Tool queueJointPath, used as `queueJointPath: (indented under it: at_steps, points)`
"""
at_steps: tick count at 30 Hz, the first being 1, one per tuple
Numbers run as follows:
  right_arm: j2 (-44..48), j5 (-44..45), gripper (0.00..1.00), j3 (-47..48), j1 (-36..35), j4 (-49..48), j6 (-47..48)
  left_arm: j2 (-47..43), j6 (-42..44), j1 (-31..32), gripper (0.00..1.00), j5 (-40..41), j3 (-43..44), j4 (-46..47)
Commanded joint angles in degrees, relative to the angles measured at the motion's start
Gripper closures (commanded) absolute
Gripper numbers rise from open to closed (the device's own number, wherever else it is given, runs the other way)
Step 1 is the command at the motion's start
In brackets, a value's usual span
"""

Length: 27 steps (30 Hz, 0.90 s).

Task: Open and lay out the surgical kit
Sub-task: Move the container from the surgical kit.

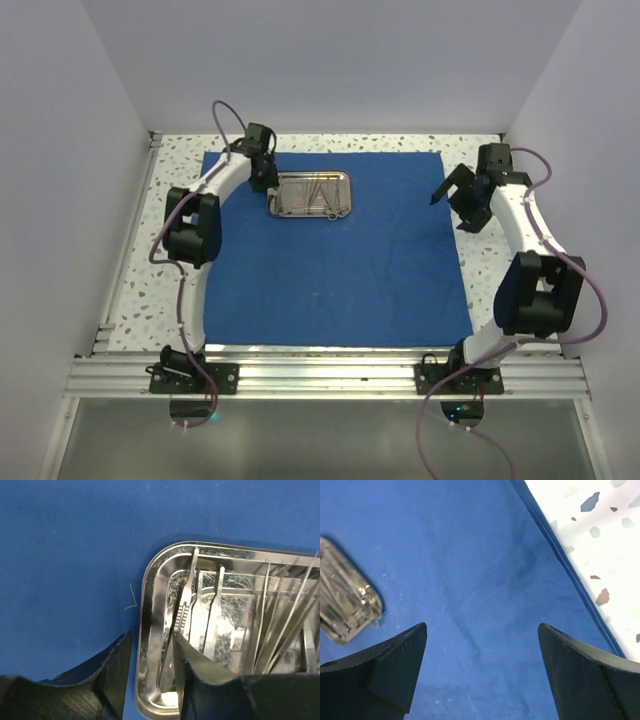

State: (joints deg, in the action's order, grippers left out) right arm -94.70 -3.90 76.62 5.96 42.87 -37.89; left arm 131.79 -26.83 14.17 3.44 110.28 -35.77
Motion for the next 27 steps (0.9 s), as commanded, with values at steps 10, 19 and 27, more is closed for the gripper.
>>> queueJointPath:
  at_steps: [10, 19, 27]
  points:
    - [11.72, 0.91, 0.04, -7.19, -0.16, 4.67, 4.14, 4.27, 2.22, -0.2, 1.0, -0.37, 5.03, -1.32]
    - [11.99, 1.09, 0.04, -7.71, -0.07, 5.03, 4.67, 3.48, 5.65, -4.23, 1.0, 2.44, 5.74, -1.67]
    - [11.81, 1.09, 0.05, -7.45, -0.07, 5.38, 4.4, 2.77, 7.32, -13.46, 1.0, 3.33, 8.9, -0.88]
